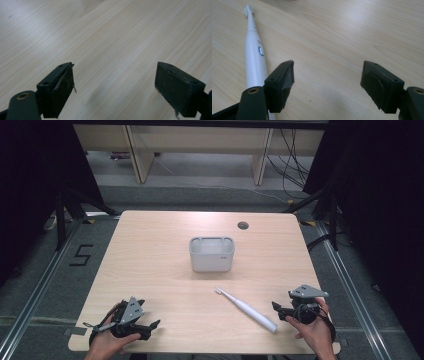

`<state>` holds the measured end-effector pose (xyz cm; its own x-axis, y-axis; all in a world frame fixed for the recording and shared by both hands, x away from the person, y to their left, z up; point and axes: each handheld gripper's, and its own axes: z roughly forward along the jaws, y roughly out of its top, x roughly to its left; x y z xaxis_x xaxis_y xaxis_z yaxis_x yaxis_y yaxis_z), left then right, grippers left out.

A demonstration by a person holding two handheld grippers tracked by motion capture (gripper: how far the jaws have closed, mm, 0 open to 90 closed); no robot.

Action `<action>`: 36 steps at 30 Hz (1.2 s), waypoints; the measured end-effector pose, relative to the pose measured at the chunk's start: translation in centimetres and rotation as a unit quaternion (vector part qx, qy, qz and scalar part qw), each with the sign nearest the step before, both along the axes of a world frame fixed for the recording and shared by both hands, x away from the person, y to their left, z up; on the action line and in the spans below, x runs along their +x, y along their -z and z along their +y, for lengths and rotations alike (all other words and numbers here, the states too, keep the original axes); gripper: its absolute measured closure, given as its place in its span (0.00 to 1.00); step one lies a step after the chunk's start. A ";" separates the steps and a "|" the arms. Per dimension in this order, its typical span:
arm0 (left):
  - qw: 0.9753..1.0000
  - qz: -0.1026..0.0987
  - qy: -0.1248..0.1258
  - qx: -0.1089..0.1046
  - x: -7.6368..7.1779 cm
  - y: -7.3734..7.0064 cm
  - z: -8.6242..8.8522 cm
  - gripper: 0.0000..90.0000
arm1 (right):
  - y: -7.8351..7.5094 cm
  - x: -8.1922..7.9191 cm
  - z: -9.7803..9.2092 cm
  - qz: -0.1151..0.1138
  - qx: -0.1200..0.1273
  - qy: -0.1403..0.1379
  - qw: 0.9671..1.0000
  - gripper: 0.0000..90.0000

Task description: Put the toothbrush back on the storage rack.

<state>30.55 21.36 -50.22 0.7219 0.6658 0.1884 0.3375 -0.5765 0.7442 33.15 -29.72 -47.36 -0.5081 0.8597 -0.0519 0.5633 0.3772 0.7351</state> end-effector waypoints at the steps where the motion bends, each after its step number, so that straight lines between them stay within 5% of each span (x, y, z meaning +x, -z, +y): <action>1: 1.000 -0.003 0.003 0.001 0.0 0.0 0.0 0.17 | 0.1 0.1 0.0 -0.006 -0.004 -0.006 1.000 0.32; 13: 1.000 0.001 0.000 -0.009 0.0 0.3 -0.3 0.17 | -0.2 0.3 0.3 0.001 -0.007 -0.020 1.000 0.34; 14: 1.000 0.003 0.002 0.002 0.0 0.2 -0.2 0.17 | -0.4 0.1 0.5 0.016 0.000 -0.012 1.000 0.34; 20: 1.000 0.002 0.001 0.001 -0.1 0.2 0.1 0.17 | -0.8 0.6 0.8 0.007 -0.012 -0.033 0.999 0.36; 23: 1.000 0.001 0.003 0.002 -0.1 0.2 0.1 0.17 | -1.3 0.5 1.3 0.025 -0.004 -0.019 1.000 0.37; 27: 1.000 -0.001 0.010 0.003 -0.2 0.1 -0.1 0.17 | -1.8 0.8 1.6 0.009 -0.020 -0.037 0.999 0.40; 36: 1.000 0.002 0.004 -0.005 -0.1 0.3 -0.2 0.17 | -2.3 1.1 3.2 0.032 -0.022 -0.056 0.998 0.44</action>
